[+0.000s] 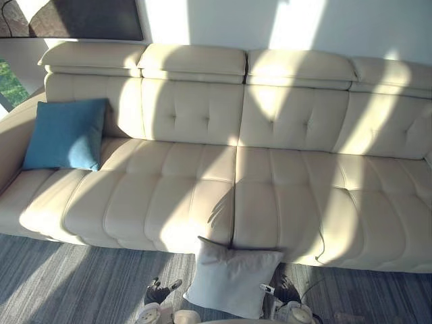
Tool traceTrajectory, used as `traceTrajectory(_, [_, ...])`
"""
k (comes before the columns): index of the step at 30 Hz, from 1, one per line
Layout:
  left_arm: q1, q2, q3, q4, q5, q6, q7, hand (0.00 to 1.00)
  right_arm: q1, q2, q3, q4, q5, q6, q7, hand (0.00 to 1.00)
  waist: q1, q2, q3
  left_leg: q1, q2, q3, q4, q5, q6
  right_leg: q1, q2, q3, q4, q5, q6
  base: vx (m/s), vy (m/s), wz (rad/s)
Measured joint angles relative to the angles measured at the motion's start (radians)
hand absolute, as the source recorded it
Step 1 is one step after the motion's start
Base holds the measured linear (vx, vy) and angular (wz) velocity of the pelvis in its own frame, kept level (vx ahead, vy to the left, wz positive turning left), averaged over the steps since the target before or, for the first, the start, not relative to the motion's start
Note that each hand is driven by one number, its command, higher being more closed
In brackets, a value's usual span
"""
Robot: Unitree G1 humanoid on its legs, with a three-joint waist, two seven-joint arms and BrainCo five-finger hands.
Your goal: Pick up cushions and gather them together orderly.
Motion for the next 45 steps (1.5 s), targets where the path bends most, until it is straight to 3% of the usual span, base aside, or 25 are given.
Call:
traceTrajectory(2, [-0.070, 0.014, 0.011, -0.030, -0.033, 0.000, 0.025, 0.00, -0.067, -0.021, -0.004, -0.015, 0.021, -0.003, -0.015, 0.00, 0.003, -0.016, 0.084, -0.190, 0.017, 0.002, 0.222, -0.013, 0.004, -0.164, -0.004, 0.000, 0.170, -0.028, -0.018, -0.25, -0.098, -0.04])
traceTrajectory(5, [-0.130, 0.014, 0.020, -0.076, -0.086, -0.003, 0.065, 0.00, -0.135, -0.052, -0.026, -0.067, 0.062, -0.013, -0.046, 0.00, 0.009, -0.013, 0.143, -0.407, 0.070, 0.003, 0.438, -0.069, 0.002, -0.378, 0.022, 0.002, 0.366, -0.059, -0.023, -0.25, -0.091, -0.42])
traceTrajectory(13, [-0.328, 0.027, 0.068, -0.180, -0.142, -0.025, 0.129, 0.00, -0.309, -0.105, -0.054, -0.136, 0.111, -0.029, -0.102, 0.00, -0.009, -0.026, 0.253, -0.696, 0.098, -0.013, 0.698, -0.196, -0.004, -0.665, 0.025, 0.005, 0.619, -0.222, -0.057, -0.23, -0.039, -0.16])
traceTrajectory(16, [-0.416, 0.060, 0.101, -0.200, -0.167, -0.031, 0.154, 0.00, -0.419, -0.117, -0.081, -0.179, 0.132, -0.036, -0.132, 0.00, -0.014, -0.030, 0.309, -0.862, 0.100, -0.032, 0.815, -0.239, -0.016, -0.812, 0.028, 0.007, 0.709, -0.302, -0.094, -0.27, -0.012, -0.10])
traceTrajectory(18, [-0.445, 0.079, 0.110, -0.202, -0.175, -0.031, 0.160, 0.00, -0.446, -0.128, -0.082, -0.193, 0.153, -0.036, -0.138, 0.00, -0.016, -0.030, 0.331, -0.921, 0.100, -0.041, 0.855, -0.244, -0.010, -0.868, 0.028, 0.005, 0.747, -0.310, -0.084, -0.24, 0.011, -0.01])
traceTrajectory(20, [-0.489, 0.116, 0.146, -0.211, -0.182, -0.032, 0.180, 0.00, -0.482, -0.136, -0.086, -0.204, 0.165, -0.040, -0.168, 0.00, -0.020, -0.043, 0.339, -1.035, 0.099, -0.052, 0.915, -0.234, -0.006, -0.979, 0.025, 0.002, 0.808, -0.307, -0.092, -0.27, 0.034, 0.00])
traceTrajectory(25, [-0.541, 0.170, 0.192, -0.227, -0.198, -0.035, 0.210, 0.00, -0.535, -0.149, -0.143, -0.203, 0.198, -0.046, -0.197, 0.00, -0.021, -0.050, 0.348, -1.169, 0.101, -0.063, 1.001, -0.224, -0.005, -1.107, 0.022, 0.001, 0.892, -0.296, -0.108, -0.12, 0.041, -0.02])
traceTrajectory(31, [-0.697, 0.244, 0.200, -0.226, -0.198, -0.035, 0.202, 0.00, -0.672, -0.213, -0.201, -0.165, 0.240, -0.056, -0.201, 0.00, -0.042, -0.055, 0.362, -1.321, 0.092, -0.067, 1.034, -0.190, 0.008, -1.257, 0.008, -0.001, 0.932, -0.270, -0.100, -0.07, 0.032, 0.01])
traceTrajectory(36, [-0.859, 0.312, 0.075, -0.207, -0.205, -0.038, 0.167, 0.00, -0.862, -0.285, -0.203, -0.124, 0.277, -0.057, -0.190, 0.00, -0.044, -0.054, 0.377, -1.467, 0.092, -0.063, 1.073, -0.168, 0.012, -1.413, 0.005, 0.009, 0.981, -0.249, -0.102, -0.05, 0.028, -0.06])
traceTrajectory(40, [-0.969, 0.302, -0.058, -0.207, -0.227, -0.047, 0.163, 0.00, -1.021, -0.280, -0.195, -0.124, 0.307, -0.069, -0.164, 0.00, -0.044, -0.051, 0.380, -1.570, 0.093, -0.050, 1.085, -0.145, 0.016, -1.528, 0.004, 0.023, 1.004, -0.231, -0.097, -0.03, 0.027, -0.06])
traceTrajectory(45, [-1.062, 0.261, -0.140, -0.209, -0.262, -0.065, 0.175, 0.00, -1.153, -0.236, -0.187, -0.124, 0.317, -0.078, -0.161, 0.00, -0.043, -0.045, 0.385, -1.634, 0.093, -0.057, 1.104, -0.142, 0.010, -1.590, 0.001, 0.020, 1.025, -0.226, -0.106, 0.00, 0.000, 0.00])
